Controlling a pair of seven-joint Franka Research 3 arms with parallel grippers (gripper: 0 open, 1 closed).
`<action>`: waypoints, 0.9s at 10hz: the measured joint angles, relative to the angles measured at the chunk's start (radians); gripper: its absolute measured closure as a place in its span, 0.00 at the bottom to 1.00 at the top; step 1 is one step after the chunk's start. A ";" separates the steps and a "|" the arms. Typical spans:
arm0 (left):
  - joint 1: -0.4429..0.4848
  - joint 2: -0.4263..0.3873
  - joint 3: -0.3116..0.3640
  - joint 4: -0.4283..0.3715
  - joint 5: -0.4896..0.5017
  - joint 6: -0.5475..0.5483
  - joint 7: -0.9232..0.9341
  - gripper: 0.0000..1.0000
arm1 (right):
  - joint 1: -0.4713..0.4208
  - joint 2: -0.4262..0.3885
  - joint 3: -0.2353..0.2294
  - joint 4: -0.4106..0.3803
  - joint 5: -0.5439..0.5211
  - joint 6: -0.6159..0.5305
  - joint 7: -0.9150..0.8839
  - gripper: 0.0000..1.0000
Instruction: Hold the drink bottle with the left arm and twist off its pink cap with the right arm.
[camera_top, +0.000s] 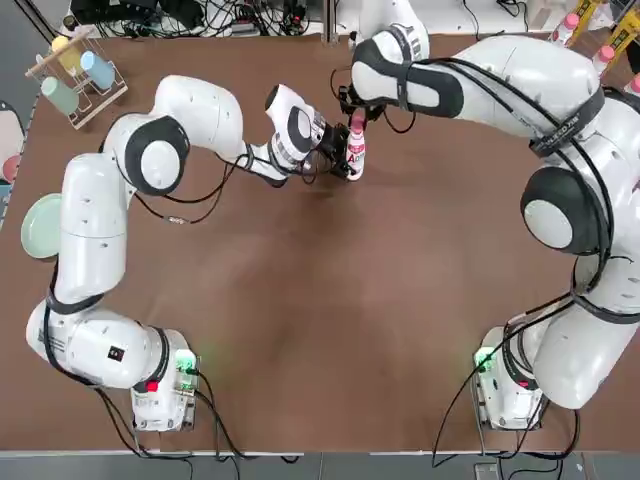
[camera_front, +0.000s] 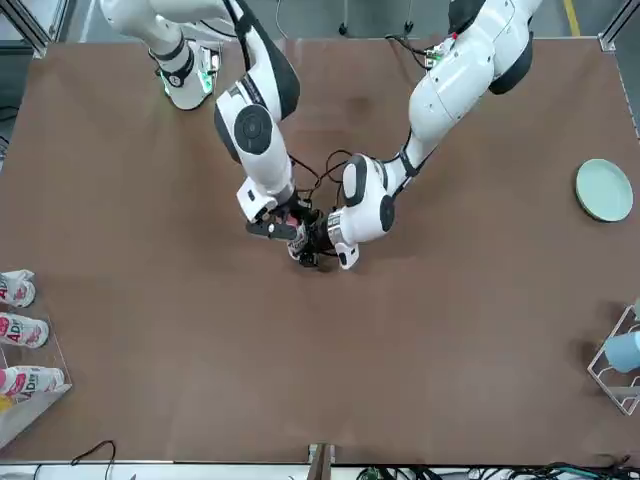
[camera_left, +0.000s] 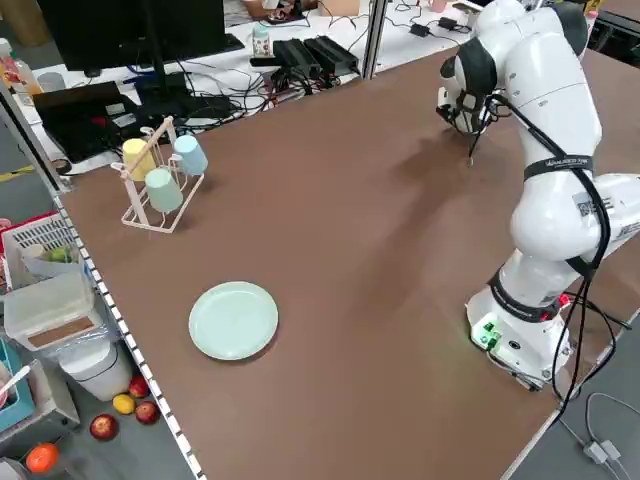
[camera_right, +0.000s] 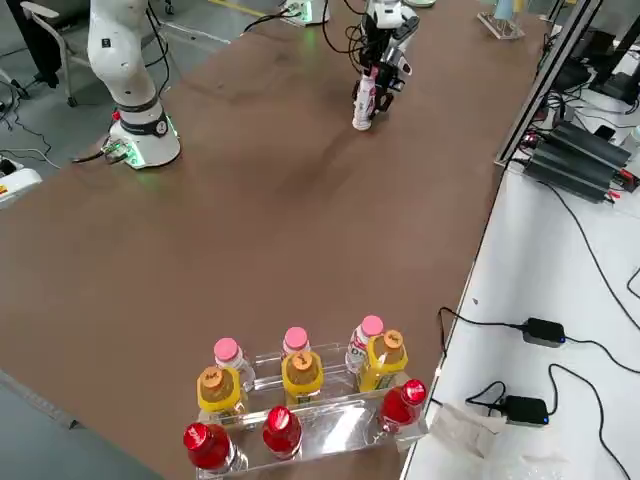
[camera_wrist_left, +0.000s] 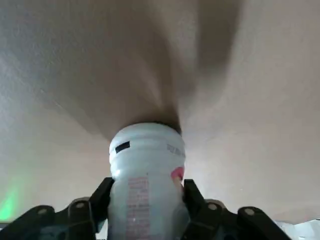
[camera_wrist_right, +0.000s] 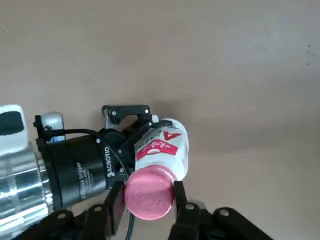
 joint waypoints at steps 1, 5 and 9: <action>0.000 0.000 0.000 0.000 0.000 0.000 0.000 0.37 | 0.000 0.000 0.000 0.000 0.000 0.000 0.000 0.55; 0.000 0.000 0.000 0.000 0.000 0.000 0.000 0.37 | -0.018 -0.001 -0.004 0.004 -0.001 -0.008 -0.038 0.55; 0.000 0.000 0.000 0.000 0.000 0.000 0.000 0.37 | -0.169 -0.029 -0.010 0.010 -0.002 -0.118 -0.279 0.55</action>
